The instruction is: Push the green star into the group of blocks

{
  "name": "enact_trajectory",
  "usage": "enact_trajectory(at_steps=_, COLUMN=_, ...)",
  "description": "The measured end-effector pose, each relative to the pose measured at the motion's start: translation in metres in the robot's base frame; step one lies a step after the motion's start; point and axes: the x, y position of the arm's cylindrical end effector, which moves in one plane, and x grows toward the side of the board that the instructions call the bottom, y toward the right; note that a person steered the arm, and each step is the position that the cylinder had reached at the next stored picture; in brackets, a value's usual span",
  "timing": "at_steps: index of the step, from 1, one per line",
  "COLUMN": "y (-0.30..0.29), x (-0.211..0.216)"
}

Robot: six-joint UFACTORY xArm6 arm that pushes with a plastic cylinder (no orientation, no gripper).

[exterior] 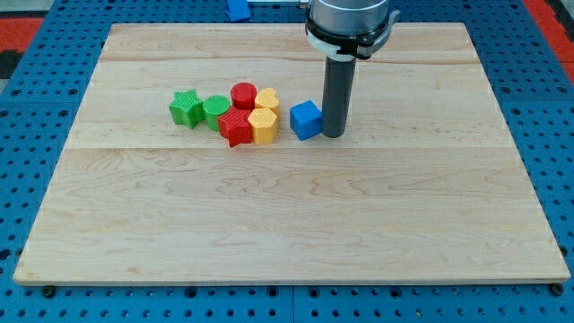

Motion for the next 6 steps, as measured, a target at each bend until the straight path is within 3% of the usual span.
enact_trajectory(at_steps=1, y=-0.026, x=0.0)
enact_trajectory(at_steps=2, y=0.004, x=0.007)
enact_trajectory(at_steps=3, y=-0.041, x=0.083)
enact_trajectory(at_steps=4, y=-0.189, x=0.074)
enact_trajectory(at_steps=5, y=-0.301, x=0.011)
enact_trajectory(at_steps=6, y=-0.312, x=-0.043)
